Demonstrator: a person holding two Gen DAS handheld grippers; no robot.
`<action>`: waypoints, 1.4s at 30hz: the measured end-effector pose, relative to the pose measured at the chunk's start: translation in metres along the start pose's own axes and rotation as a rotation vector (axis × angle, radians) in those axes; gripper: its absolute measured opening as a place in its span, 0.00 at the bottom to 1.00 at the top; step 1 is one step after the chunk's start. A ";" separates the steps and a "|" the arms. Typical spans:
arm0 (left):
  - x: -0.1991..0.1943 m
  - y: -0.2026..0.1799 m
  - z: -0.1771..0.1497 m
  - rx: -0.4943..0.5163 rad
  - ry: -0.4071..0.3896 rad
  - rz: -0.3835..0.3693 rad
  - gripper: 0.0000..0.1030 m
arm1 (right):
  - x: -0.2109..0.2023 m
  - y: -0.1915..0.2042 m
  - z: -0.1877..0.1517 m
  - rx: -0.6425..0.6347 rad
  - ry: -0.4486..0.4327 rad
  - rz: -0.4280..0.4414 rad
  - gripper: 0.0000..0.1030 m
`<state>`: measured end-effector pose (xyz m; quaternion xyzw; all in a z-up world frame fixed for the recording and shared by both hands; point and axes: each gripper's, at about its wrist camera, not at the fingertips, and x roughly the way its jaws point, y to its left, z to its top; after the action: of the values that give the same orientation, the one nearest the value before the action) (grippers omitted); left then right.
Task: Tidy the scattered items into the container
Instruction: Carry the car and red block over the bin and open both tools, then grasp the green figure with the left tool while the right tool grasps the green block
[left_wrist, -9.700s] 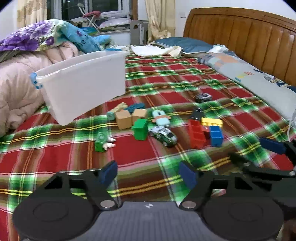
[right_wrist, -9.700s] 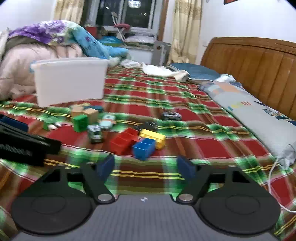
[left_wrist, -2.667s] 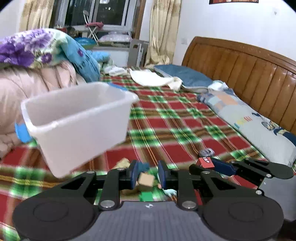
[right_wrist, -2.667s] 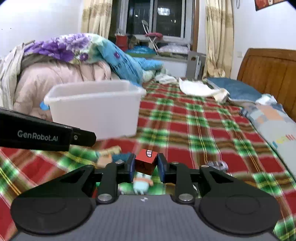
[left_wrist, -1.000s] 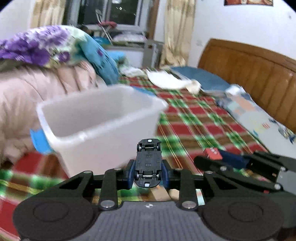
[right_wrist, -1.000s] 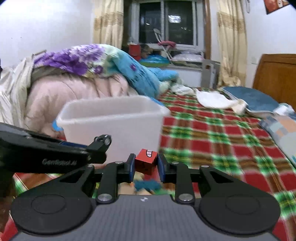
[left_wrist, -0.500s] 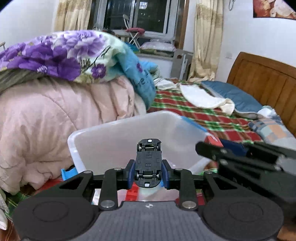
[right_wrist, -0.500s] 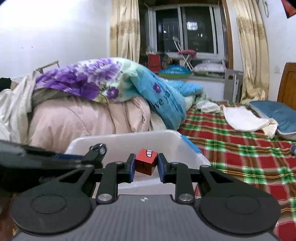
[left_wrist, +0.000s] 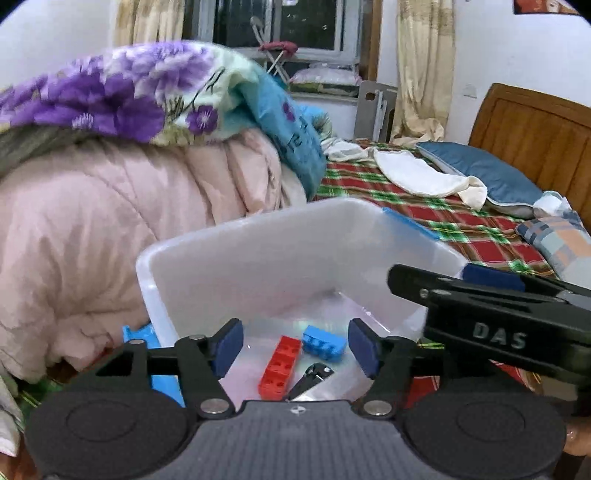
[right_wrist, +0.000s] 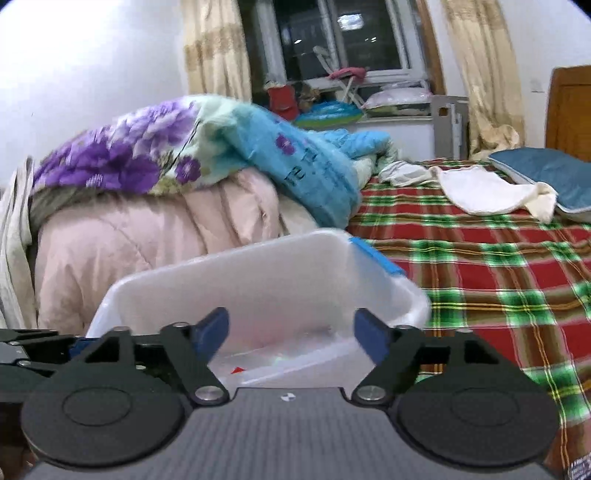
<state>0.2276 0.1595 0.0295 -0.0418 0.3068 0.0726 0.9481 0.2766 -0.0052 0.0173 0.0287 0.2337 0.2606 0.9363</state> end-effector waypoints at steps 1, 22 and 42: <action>-0.004 -0.003 0.001 0.015 -0.006 0.004 0.70 | -0.006 -0.002 0.000 0.006 -0.009 -0.006 0.86; -0.065 -0.043 -0.135 0.090 0.125 -0.149 0.71 | -0.145 -0.013 -0.149 -0.144 0.026 -0.147 1.00; -0.025 -0.041 -0.164 0.101 0.166 -0.162 0.25 | -0.122 -0.005 -0.189 -0.165 0.097 -0.132 0.64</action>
<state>0.1197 0.0962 -0.0872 -0.0245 0.3831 -0.0236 0.9231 0.1015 -0.0832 -0.1001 -0.0765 0.2578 0.2176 0.9383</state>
